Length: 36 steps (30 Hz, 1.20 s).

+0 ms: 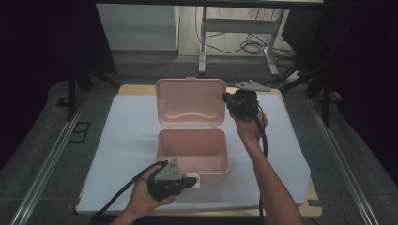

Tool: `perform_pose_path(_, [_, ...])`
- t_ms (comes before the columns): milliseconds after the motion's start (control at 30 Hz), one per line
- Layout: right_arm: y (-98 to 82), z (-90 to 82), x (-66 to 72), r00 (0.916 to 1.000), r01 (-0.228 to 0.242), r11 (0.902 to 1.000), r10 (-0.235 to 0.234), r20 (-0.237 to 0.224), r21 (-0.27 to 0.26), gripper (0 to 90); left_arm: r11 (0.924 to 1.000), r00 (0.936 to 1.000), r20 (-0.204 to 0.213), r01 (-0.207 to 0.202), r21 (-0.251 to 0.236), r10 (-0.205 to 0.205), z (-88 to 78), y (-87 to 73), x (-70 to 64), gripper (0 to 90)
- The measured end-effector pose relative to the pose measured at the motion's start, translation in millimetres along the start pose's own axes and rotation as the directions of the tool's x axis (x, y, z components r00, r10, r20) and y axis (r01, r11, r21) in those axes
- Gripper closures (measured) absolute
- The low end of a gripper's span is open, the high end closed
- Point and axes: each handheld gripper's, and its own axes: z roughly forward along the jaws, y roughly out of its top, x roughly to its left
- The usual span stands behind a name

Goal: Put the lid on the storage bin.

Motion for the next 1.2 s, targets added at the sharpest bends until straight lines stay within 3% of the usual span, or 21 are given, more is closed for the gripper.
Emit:
perform_pose_path(433, [-12.1, -17.1, 8.6, 0.9986, 0.045, 0.9957, -0.042, 0.033, -0.081, 86.8, 1.0000, 1.0000, 0.000, -0.001, -0.001, 0.001, -0.5, -0.5, 0.4, 90.0])
perform_pose_path(1200, [-37.1, -48.4, 20.2, 0.9969, 0.079, 0.9775, -0.075, 0.024, -0.196, 87.5, 1.0000, 1.0000, -0.001, 0.000, -0.002, 0.000, -0.8, -0.8, 0.6, 90.0])
